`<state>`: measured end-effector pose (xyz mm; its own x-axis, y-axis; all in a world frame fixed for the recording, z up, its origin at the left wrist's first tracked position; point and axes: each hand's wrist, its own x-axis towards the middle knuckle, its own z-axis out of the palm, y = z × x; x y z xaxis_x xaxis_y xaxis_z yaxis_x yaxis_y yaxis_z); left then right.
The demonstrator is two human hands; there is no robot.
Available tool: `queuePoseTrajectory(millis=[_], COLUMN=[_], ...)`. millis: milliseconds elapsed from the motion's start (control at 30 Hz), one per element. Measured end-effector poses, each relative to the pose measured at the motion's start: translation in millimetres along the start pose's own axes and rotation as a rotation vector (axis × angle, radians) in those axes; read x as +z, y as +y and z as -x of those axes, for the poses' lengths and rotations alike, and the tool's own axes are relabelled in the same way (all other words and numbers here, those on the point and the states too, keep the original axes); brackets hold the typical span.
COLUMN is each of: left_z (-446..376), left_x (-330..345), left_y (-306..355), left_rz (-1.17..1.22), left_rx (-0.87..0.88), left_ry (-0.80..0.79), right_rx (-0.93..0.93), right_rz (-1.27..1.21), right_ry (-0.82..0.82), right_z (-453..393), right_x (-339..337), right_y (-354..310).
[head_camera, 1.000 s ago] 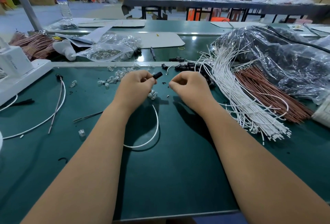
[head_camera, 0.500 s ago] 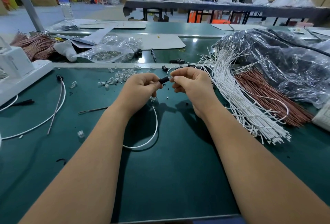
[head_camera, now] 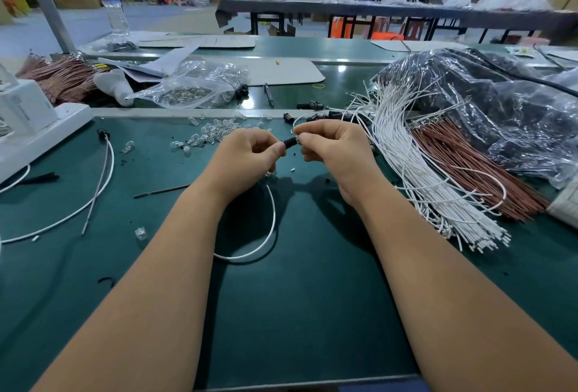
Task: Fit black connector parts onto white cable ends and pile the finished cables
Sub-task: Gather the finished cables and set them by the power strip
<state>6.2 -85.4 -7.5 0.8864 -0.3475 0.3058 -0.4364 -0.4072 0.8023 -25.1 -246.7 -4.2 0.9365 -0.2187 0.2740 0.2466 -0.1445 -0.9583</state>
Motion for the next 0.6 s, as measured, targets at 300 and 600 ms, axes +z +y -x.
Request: queuePoseTrajectory(millis=[300,600], left_z=[-3.9,-2.2], left_x=[-1.9,-1.0], left_y=[-2.6,-4.4], left_rz=[0.124,0.100], left_rx=[0.006,0.012], left_ry=[-0.030,-0.058], right_rx=[0.109,0.217], right_rz=[-0.243,-0.320], right_ry=[0.005,-0.022], right_z=[0.4,0.3], right_x=[2.4,0.1], right_y=[2.0,1.7])
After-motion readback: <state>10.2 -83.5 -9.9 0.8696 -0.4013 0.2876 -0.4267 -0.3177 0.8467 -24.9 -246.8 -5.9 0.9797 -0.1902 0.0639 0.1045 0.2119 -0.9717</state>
